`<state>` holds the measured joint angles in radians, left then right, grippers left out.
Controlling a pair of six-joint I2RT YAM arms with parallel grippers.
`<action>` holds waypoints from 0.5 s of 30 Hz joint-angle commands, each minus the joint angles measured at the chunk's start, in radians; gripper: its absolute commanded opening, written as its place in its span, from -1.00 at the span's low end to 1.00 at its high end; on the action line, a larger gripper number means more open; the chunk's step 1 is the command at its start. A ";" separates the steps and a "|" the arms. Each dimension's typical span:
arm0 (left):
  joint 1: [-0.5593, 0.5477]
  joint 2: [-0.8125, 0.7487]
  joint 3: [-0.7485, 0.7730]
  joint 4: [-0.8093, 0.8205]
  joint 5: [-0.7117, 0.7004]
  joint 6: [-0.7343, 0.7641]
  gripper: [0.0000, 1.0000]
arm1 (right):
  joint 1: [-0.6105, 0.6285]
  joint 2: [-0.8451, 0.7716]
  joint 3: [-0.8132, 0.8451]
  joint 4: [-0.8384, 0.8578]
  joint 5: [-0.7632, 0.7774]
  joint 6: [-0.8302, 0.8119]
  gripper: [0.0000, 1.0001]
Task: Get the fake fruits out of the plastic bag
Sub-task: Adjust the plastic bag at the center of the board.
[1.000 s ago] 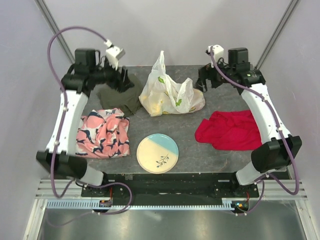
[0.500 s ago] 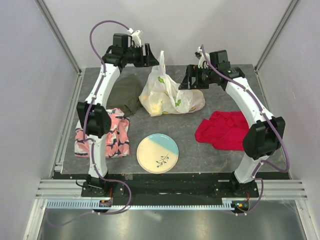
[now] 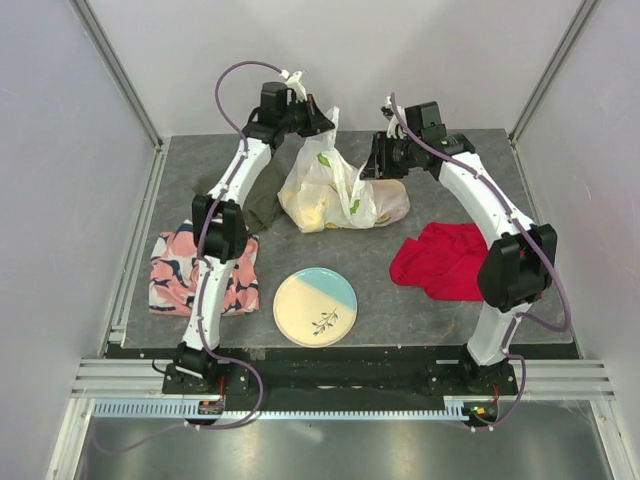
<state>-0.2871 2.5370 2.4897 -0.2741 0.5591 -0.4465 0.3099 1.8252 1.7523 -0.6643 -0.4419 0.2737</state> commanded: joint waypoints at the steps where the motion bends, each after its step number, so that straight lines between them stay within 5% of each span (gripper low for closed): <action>1: -0.001 -0.075 0.048 0.078 -0.021 0.026 -0.97 | -0.005 0.017 0.099 -0.003 0.087 -0.031 -0.30; 3: 0.026 -0.105 0.040 0.104 0.037 0.023 -0.97 | -0.024 0.063 0.165 0.017 0.091 -0.044 -0.49; 5: 0.046 -0.153 0.038 0.170 0.059 0.032 -0.97 | -0.044 0.107 0.314 0.025 0.127 -0.053 -1.00; 11: 0.083 -0.305 0.035 0.199 0.012 0.140 -0.97 | -0.132 0.350 0.792 0.101 0.153 -0.093 -1.00; 15: 0.080 -0.395 0.069 0.297 -0.001 0.280 -0.97 | -0.182 0.327 0.828 0.247 0.201 -0.100 -1.00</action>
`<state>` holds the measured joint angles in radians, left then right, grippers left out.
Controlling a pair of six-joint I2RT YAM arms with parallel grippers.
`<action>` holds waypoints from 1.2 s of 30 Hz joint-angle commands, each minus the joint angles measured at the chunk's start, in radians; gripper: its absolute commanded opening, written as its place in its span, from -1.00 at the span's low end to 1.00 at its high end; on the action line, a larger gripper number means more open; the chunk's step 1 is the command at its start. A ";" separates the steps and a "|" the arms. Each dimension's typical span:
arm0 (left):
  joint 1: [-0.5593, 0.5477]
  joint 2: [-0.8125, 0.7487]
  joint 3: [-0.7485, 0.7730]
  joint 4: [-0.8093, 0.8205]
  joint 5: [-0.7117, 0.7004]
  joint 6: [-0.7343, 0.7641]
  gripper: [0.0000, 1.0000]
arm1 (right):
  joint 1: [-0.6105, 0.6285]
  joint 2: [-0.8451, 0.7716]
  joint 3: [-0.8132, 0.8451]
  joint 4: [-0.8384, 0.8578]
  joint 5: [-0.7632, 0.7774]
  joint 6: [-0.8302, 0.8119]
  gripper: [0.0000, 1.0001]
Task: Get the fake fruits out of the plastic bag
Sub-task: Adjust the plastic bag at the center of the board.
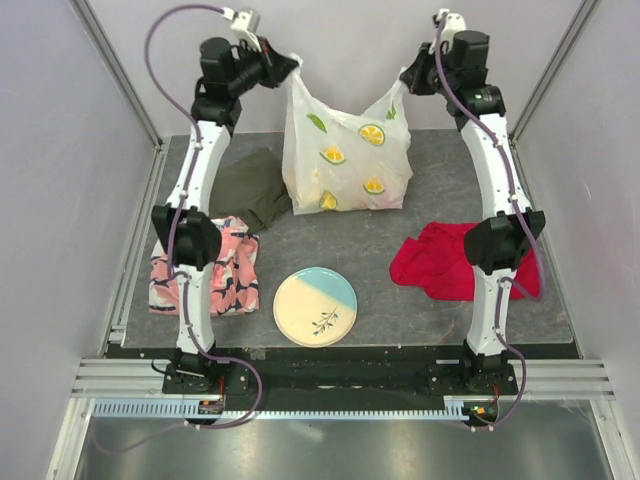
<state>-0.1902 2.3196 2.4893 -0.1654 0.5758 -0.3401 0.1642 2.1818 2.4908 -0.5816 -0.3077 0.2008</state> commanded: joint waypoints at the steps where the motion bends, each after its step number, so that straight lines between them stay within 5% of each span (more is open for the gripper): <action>1: -0.020 -0.180 0.085 0.202 -0.011 0.197 -0.97 | -0.046 -0.033 0.095 0.190 0.071 -0.031 -1.00; 7: -0.022 -0.329 0.074 0.054 0.123 0.250 -0.97 | -0.101 -0.132 0.018 0.293 0.022 -0.070 -1.00; 10: -0.023 -0.574 -0.226 -0.032 0.194 0.263 -0.97 | -0.106 -0.299 -0.268 0.313 -0.062 -0.148 -1.00; 13: -0.023 -0.835 -0.810 -0.036 0.159 0.289 -0.97 | -0.103 -0.503 -0.578 0.319 -0.123 -0.248 -1.00; 16: -0.023 -1.035 -1.199 -0.052 0.044 0.384 -0.97 | -0.086 -0.635 -0.849 0.280 -0.128 -0.372 -1.00; 22: -0.023 -1.164 -1.445 -0.249 -0.033 0.483 -0.97 | -0.051 -0.836 -1.286 0.158 -0.084 -0.524 -1.00; 24: -0.023 -1.189 -1.466 -0.292 -0.024 0.483 -0.97 | -0.040 -0.869 -1.328 0.100 -0.085 -0.512 -0.80; 25: -0.023 -1.198 -1.475 -0.315 -0.014 0.480 -0.97 | -0.029 -0.870 -1.320 0.071 -0.121 -0.521 -0.52; 26: -0.023 -1.216 -1.484 -0.322 -0.011 0.474 -0.97 | -0.019 -0.864 -1.269 0.036 -0.148 -0.537 0.00; 29: -0.023 -1.258 -1.503 -0.335 0.021 0.463 -0.97 | 0.017 -0.817 -1.046 -0.088 -0.182 -0.546 0.42; 32: -0.022 -1.273 -1.494 -0.353 0.024 0.452 -0.97 | 0.029 -0.761 -0.809 -0.187 -0.275 -0.525 0.52; 36: -0.023 -1.269 -1.511 -0.349 0.038 0.449 -0.97 | 0.133 -0.699 -0.736 -0.091 -0.269 -0.474 0.49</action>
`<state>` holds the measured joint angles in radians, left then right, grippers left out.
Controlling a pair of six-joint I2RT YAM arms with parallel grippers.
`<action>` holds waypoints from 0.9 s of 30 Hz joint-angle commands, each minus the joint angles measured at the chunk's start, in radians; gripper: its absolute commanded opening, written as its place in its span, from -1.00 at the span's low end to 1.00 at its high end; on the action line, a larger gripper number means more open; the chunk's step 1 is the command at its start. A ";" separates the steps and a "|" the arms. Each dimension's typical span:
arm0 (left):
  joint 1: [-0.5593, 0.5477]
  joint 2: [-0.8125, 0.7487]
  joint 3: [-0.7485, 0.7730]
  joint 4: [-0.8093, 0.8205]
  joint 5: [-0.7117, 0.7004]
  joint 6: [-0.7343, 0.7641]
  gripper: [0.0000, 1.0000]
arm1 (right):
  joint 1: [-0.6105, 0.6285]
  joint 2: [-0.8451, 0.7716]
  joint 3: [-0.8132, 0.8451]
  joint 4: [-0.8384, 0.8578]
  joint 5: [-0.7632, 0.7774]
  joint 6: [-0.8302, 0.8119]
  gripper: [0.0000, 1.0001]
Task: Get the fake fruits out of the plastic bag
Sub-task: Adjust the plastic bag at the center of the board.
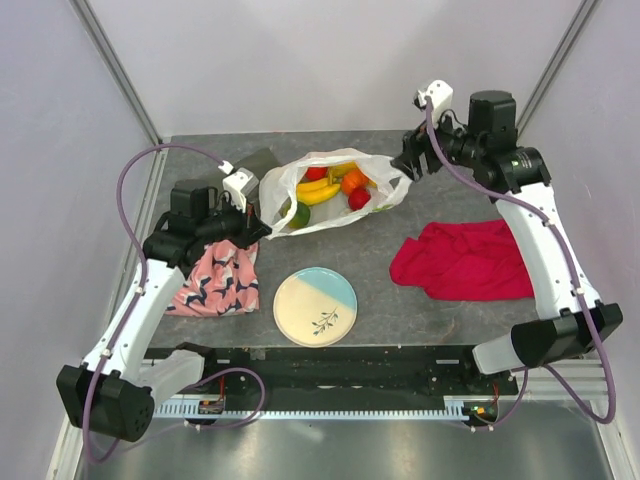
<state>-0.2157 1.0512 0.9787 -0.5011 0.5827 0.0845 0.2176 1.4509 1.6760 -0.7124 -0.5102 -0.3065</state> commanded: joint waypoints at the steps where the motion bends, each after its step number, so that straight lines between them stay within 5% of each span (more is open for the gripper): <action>1: 0.003 0.003 -0.008 -0.004 0.025 0.015 -0.97 | 0.122 0.049 0.068 0.066 -0.056 0.041 0.44; 8: 0.016 0.013 -0.028 0.064 -0.099 -0.136 -0.97 | 0.200 0.278 0.037 0.169 -0.010 0.072 -0.09; 15: 0.038 0.024 -0.038 0.104 -0.095 -0.230 -0.97 | 0.272 0.574 0.269 0.154 0.157 0.055 -0.15; 17: 0.041 0.023 -0.037 0.111 -0.081 -0.239 -0.97 | 0.281 0.630 0.365 0.133 0.229 0.061 -0.12; 20: 0.045 0.020 -0.032 0.116 -0.072 -0.247 -0.97 | 0.281 0.703 0.422 0.131 0.314 0.095 0.20; 27: 0.050 0.007 -0.011 0.107 -0.011 -0.239 -0.97 | 0.282 0.874 0.573 0.073 0.381 0.155 0.21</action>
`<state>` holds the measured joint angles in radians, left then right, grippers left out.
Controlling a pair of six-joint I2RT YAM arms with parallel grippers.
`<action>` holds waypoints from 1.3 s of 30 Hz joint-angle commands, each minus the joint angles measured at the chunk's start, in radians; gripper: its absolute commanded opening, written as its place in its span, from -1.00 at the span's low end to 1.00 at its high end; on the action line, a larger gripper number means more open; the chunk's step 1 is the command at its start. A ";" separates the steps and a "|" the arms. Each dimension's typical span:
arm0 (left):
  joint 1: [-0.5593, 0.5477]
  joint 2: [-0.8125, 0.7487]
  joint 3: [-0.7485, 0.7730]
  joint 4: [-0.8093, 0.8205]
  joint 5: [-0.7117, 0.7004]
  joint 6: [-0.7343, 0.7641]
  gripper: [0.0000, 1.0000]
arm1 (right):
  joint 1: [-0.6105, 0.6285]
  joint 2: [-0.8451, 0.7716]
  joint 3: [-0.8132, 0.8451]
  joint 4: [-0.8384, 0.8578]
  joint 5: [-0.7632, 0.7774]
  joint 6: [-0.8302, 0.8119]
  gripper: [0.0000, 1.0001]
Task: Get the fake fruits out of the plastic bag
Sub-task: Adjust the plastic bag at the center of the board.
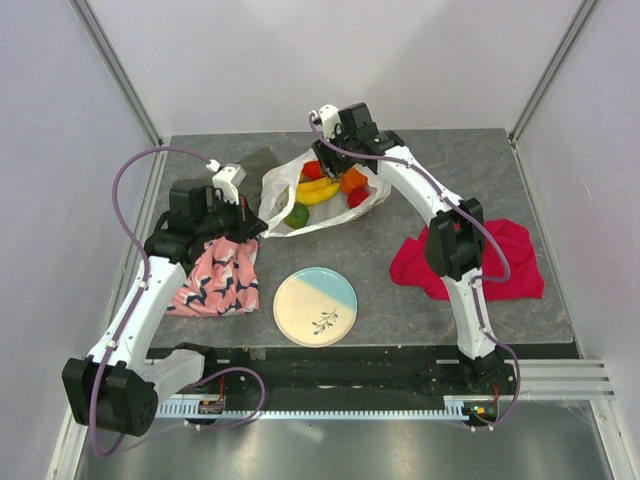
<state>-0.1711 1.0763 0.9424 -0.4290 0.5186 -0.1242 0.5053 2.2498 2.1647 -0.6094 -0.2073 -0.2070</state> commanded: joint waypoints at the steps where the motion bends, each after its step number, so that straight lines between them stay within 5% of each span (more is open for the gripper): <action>1: 0.005 -0.021 0.030 0.032 0.060 -0.029 -0.97 | -0.005 0.088 0.095 -0.030 0.086 0.064 0.18; 15: 0.012 -0.019 0.045 0.013 0.081 -0.014 -0.97 | 0.009 0.246 0.241 -0.038 0.187 0.126 -0.12; 22: 0.019 -0.026 0.094 0.013 0.100 -0.020 -0.97 | 0.015 0.174 0.210 0.026 0.294 0.138 0.30; 31: 0.019 -0.012 0.151 0.061 0.130 -0.032 -0.97 | -0.036 0.070 0.296 0.226 0.623 0.046 0.32; 35: 0.019 -0.030 0.139 0.061 0.156 -0.043 -0.97 | -0.031 -0.053 0.190 0.217 0.597 0.020 0.36; 39: 0.019 -0.049 0.108 0.062 0.156 -0.049 -0.97 | -0.002 -0.183 0.045 0.125 0.415 0.024 0.45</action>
<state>-0.1581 1.0676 1.0534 -0.3923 0.6342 -0.1341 0.4698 2.2284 2.3001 -0.4442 0.3149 -0.1688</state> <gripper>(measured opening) 0.022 0.707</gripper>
